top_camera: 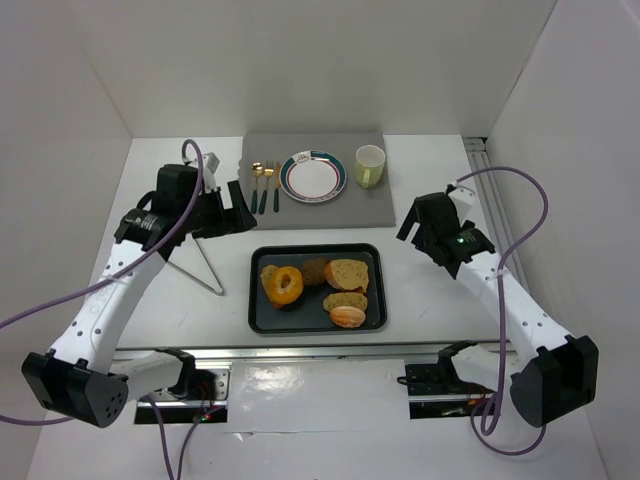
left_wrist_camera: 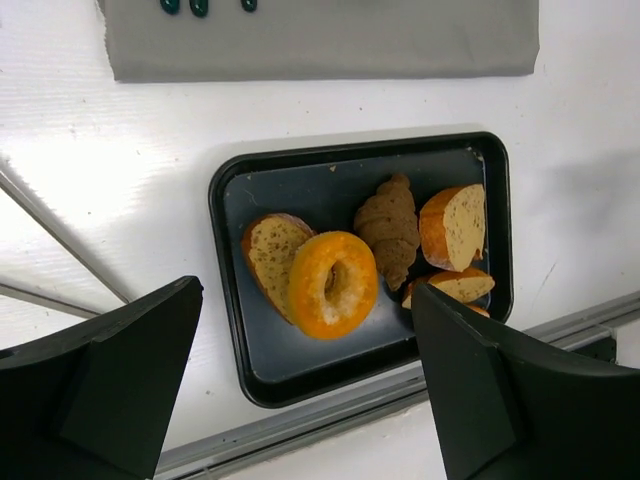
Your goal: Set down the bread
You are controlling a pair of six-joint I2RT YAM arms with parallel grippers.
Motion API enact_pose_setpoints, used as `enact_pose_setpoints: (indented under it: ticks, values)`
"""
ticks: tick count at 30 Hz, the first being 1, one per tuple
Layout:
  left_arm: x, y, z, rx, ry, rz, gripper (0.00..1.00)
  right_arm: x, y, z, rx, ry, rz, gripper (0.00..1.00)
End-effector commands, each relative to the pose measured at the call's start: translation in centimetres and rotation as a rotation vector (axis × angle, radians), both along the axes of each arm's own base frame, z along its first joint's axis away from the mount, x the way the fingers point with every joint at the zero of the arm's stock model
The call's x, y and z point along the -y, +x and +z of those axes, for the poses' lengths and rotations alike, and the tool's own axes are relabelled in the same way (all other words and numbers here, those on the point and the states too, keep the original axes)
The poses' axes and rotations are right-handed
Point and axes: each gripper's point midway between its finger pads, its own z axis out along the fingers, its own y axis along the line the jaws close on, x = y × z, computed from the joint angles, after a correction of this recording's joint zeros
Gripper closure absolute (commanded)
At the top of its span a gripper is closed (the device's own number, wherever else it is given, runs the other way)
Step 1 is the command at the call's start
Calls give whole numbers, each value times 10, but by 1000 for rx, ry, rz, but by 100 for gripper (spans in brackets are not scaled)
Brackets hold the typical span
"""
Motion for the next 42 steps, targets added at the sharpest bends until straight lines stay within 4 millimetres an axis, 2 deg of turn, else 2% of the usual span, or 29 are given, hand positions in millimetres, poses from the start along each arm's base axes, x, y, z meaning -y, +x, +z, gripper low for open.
enact_pose_setpoints:
  ticks: [1, 3, 5, 8, 9, 10, 13, 14, 15, 16, 17, 18, 19, 20, 23, 27, 30, 33, 37, 39, 41, 42]
  values:
    - [-8, 4, 29, 88, 19, 36, 1, 10, -2, 9, 37, 4, -44, 1]
    - [-16, 7, 26, 69, 48, 105, 1, 8, 0, 10, 45, 15, -36, 1]
    - [-28, 5, 13, 15, 87, 177, 1, 6, 1, 13, 48, 20, -22, 1]
    - [-58, 3, -2, -40, 188, 354, 1, 6, 1, 11, 40, 17, -22, 1]
    - [-75, 3, -7, -38, 250, 434, 1, 5, 3, 12, 48, 20, -22, 1]
    - [-80, 2, -7, -33, 254, 474, 1, 8, 3, 12, 49, 20, -31, 1]
    - [-81, -1, -24, -101, 208, 471, 1, -1, 5, 2, 56, 51, 7, 1]
    - [-81, -3, -42, -162, 198, 480, 1, -3, 4, 2, 65, 64, 17, 1]
    - [-79, -7, -54, -199, 188, 487, 1, -8, 2, -6, 49, 83, 39, 1]
    - [-79, -7, -64, -222, 151, 544, 1, -12, 3, -5, 57, 102, 55, 1]
    - [-77, -18, -90, -290, 140, 554, 1, -14, 6, -6, 67, 117, 59, 1]
    - [-77, -21, -99, -309, 101, 577, 1, -17, 5, -6, 62, 132, 74, 1]
    - [-69, -26, -106, -339, 52, 574, 1, -18, 6, -12, 42, 126, 73, 1]
    - [-66, -30, -120, -370, 24, 599, 1, -21, 9, -10, 43, 137, 83, 1]
    - [-74, -37, -131, -385, 24, 690, 1, -26, 14, -11, 38, 145, 107, 1]
    - [-84, -42, -161, -431, 51, 801, 1, -31, 17, -14, 34, 147, 135, 1]
    - [-95, -34, -176, -456, 61, 856, 1, -33, 19, -18, 23, 152, 141, 1]
    - [-102, -13, -180, -465, 46, 866, 1, -36, 18, -18, 16, 149, 170, 1]
    - [-107, -8, -193, -509, 33, 896, 1, -34, 18, -21, 4, 141, 180, 1]
    - [-106, 2, -193, -480, 17, 895, 1, -34, 18, -21, 4, 141, 180, 1]
    - [-112, 4, -200, -495, 20, 916, 1, -36, 18, -25, -8, 145, 186, 1]
    - [-116, 3, -210, -528, 41, 919, 1, -38, 18, -28, -22, 151, 193, 1]
